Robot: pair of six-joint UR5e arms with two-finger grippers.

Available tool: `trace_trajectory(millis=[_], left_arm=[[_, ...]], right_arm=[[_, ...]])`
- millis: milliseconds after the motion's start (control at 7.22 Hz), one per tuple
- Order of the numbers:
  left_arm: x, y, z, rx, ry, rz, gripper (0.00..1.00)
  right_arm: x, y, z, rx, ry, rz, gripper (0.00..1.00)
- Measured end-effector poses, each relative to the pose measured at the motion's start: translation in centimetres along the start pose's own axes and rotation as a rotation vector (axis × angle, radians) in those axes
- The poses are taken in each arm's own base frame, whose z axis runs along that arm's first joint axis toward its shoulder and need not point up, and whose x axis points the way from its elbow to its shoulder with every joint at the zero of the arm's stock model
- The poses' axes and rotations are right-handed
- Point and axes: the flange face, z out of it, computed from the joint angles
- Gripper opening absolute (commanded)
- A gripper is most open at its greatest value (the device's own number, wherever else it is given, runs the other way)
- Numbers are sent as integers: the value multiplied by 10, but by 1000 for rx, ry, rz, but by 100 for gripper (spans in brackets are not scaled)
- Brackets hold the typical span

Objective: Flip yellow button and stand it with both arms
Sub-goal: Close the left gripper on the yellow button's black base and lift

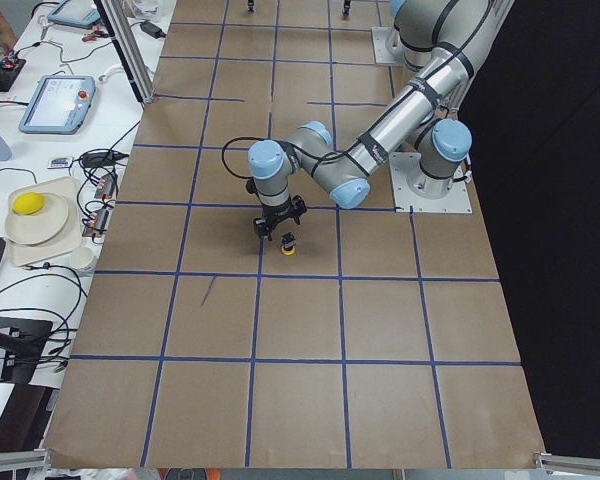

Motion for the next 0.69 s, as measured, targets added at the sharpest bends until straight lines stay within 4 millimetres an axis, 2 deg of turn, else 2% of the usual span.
trace_trajectory(millis=[277, 554, 692], left_arm=[[9, 6, 20, 3, -11, -5, 95], [15, 5, 32, 11, -9, -6, 84], [15, 4, 33, 22, -13, -5, 63]], right_arm=[[0, 0, 6, -9, 1, 0, 100], [0, -1, 9, -10, 0, 1, 100], [0, -2, 9, -10, -1, 2, 100]])
